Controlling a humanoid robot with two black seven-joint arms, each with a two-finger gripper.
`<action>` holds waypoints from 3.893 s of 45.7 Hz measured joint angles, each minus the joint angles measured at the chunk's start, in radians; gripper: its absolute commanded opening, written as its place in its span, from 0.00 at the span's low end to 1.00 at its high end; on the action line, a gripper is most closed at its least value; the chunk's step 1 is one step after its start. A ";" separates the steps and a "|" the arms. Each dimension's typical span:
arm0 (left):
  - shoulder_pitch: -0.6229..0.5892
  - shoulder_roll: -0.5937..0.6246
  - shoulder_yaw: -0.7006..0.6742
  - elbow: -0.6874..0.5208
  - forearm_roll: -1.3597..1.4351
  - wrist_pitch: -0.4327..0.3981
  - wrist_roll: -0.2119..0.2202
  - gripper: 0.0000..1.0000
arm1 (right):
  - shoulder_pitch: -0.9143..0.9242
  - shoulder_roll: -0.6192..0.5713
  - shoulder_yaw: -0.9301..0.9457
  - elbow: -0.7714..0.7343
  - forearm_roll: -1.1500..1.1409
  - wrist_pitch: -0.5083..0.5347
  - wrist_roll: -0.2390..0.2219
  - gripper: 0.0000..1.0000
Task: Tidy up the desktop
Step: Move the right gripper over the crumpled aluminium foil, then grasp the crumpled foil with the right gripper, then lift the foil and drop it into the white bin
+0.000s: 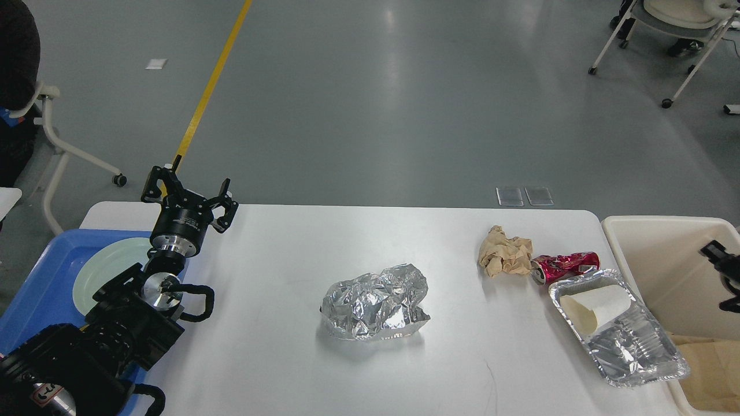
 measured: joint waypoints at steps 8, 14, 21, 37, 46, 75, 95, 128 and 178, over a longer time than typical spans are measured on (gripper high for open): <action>0.000 0.000 0.000 0.000 0.000 0.000 0.000 0.97 | 0.285 0.114 -0.177 0.146 0.002 0.005 0.000 1.00; 0.000 0.000 0.000 0.000 0.000 0.000 0.000 0.97 | 0.499 0.203 -0.276 0.320 0.012 0.061 0.000 1.00; 0.000 0.000 0.000 0.000 0.000 0.001 0.000 0.97 | 0.752 0.244 -0.300 0.554 0.022 0.283 0.002 1.00; 0.000 0.000 0.000 0.000 0.000 0.001 0.000 0.97 | 1.120 0.298 -0.266 0.807 0.097 0.716 0.003 1.00; 0.000 0.000 0.000 0.000 0.000 0.001 0.000 0.97 | 0.865 0.322 -0.201 0.793 0.109 0.620 -0.002 1.00; 0.000 0.000 0.000 0.000 0.000 0.001 0.000 0.97 | 0.333 0.647 -0.130 0.490 0.041 0.160 -0.012 1.00; 0.000 0.000 0.000 0.000 0.000 0.001 0.000 0.97 | 0.223 0.723 -0.139 0.344 -0.064 0.150 -0.014 0.64; 0.000 0.000 0.000 0.000 0.000 0.001 0.000 0.97 | 0.232 0.703 -0.130 0.409 -0.061 0.141 -0.021 0.00; 0.000 0.000 0.000 0.000 0.000 0.001 0.000 0.97 | 0.439 -0.211 0.025 0.446 -0.028 0.207 -0.020 0.00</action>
